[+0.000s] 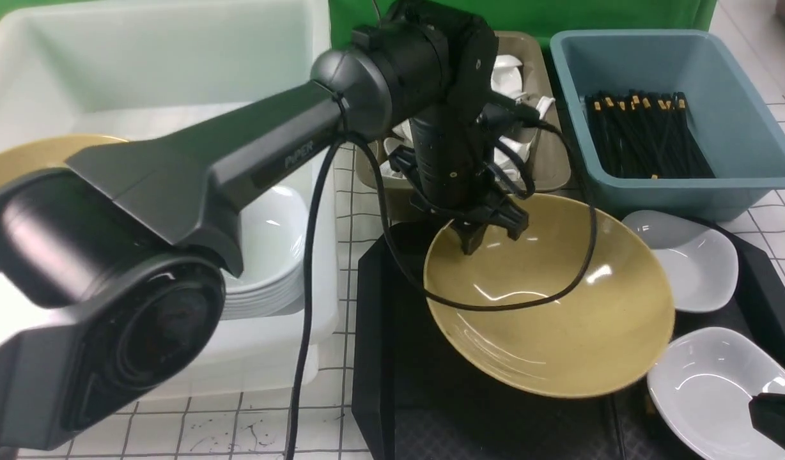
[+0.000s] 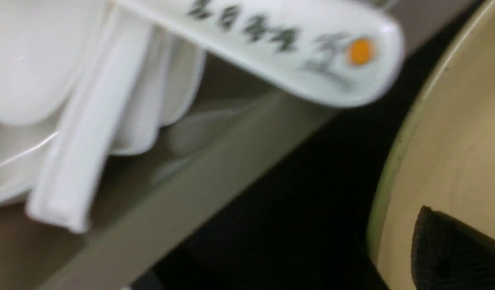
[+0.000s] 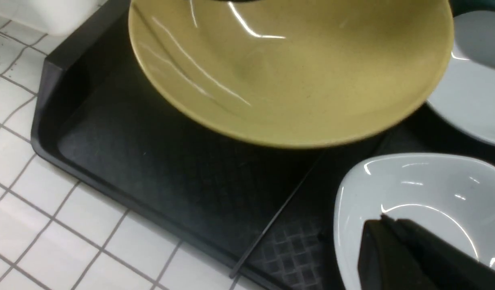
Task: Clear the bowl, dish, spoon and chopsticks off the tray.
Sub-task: Use the left arm to grab the yellow noodle bowl on the left, then use the left arm to put the noodle bowl into the large storage box on the left
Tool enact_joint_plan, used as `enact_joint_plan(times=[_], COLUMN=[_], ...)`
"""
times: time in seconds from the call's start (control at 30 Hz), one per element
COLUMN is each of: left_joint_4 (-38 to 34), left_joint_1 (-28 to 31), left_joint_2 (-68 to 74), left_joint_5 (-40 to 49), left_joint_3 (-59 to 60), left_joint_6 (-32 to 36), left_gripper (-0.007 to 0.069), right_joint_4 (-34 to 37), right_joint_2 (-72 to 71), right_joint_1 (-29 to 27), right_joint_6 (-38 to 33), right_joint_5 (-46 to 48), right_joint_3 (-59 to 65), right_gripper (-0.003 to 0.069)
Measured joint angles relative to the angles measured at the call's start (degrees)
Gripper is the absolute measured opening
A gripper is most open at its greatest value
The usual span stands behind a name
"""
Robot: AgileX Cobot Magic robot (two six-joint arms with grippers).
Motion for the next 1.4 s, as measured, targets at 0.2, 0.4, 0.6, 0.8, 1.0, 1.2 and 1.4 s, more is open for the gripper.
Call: enact_joint_plan(times=[0.2, 0.4, 0.6, 0.8, 1.0, 1.2, 1.4], left_joint_4=[-2.02, -2.66, -4.63, -8.08, -14.09, -25.43, -25.66], left_joint_1=[-1.17, -1.31, -0.93, -0.86, 1.60, 9.71, 26.12], left_joint_2=[-0.42, -0.75, -2.50, -6.66, -13.37, -20.84, -33.19], left_joint_5=[-0.26, -1.90, -2.57, -1.26, 0.24, 0.63, 0.36], left_joint_3=[2.28, 8.23, 10.18, 10.72, 11.39, 11.40, 17.17], left_joint_6=[1.00, 2.41, 3.35, 5.38, 12.35, 16.98, 16.93], left_gripper=[0.0173, 0.0218, 0.0132, 0.0017, 0.0005, 0.0005, 0.0005], right_joint_4=[0.00, 0.00, 0.00, 0.00, 0.00, 0.00, 0.00], right_joint_2=[0.00, 0.00, 0.00, 0.00, 0.00, 0.00, 0.00], right_joint_1=[0.00, 0.00, 0.00, 0.00, 0.00, 0.00, 0.00], right_joint_6=[0.00, 0.00, 0.00, 0.00, 0.00, 0.00, 0.00], right_joint_5=[0.00, 0.00, 0.00, 0.00, -0.04, -0.17, -0.26], right_joint_3=[0.00, 0.00, 0.00, 0.00, 0.00, 0.00, 0.00], right_gripper=[0.0048, 0.0048, 0.0048, 0.0048, 0.0048, 0.0048, 0.0048])
